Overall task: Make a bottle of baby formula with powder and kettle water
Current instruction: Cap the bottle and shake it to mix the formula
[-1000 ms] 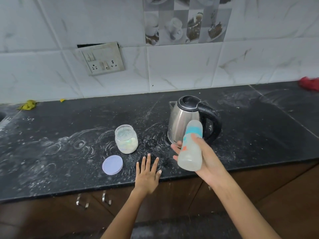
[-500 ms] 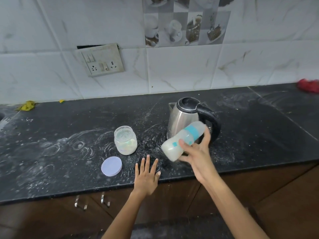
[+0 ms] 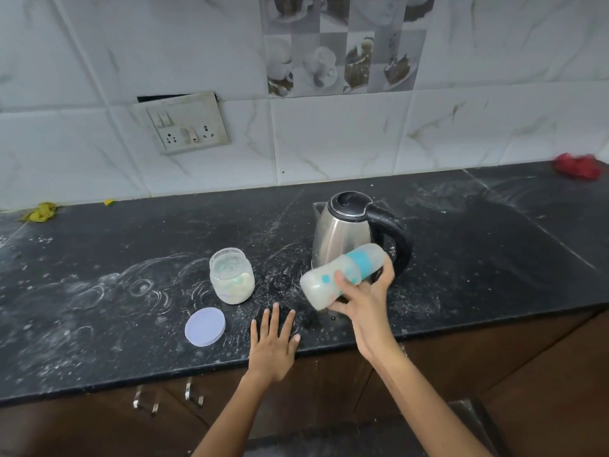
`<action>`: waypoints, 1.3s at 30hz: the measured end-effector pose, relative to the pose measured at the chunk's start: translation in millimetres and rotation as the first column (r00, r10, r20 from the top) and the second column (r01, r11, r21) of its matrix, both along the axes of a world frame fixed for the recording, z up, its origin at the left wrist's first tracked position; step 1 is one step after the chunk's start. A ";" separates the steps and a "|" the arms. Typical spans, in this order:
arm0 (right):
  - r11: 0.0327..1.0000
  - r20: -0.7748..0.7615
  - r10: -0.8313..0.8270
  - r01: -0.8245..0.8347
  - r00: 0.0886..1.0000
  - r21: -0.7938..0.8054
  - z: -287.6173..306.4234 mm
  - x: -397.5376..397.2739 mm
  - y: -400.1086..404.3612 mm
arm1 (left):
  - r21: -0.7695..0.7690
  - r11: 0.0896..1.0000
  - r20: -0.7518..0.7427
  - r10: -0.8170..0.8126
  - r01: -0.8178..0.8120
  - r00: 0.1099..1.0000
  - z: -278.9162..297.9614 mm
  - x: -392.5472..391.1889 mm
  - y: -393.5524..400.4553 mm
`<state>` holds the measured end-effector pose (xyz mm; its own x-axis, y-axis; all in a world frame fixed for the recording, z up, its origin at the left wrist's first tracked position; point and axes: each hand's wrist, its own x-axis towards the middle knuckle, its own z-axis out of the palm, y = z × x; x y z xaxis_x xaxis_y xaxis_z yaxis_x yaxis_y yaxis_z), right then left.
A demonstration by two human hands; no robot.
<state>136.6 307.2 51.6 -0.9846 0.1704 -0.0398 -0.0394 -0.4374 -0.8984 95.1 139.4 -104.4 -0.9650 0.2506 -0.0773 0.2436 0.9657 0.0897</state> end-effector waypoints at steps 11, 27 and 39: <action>0.984 0.067 0.132 -0.139 0.989 0.113 -3.7 -1.6 1.0 | 0.074 0.996 0.015 0.043 -0.044 0.999 0.1 -1.5 -1.5; 0.982 0.097 0.062 -0.078 0.993 0.171 -4.8 -1.2 -4.3 | 0.025 1.000 -0.059 0.008 -0.007 0.998 -11.4 -6.0 -7.2; 0.989 0.094 0.044 -0.056 0.995 0.133 -15.0 1.9 -8.4 | 0.026 0.999 -0.073 -0.027 0.029 0.997 -5.1 -7.9 -6.1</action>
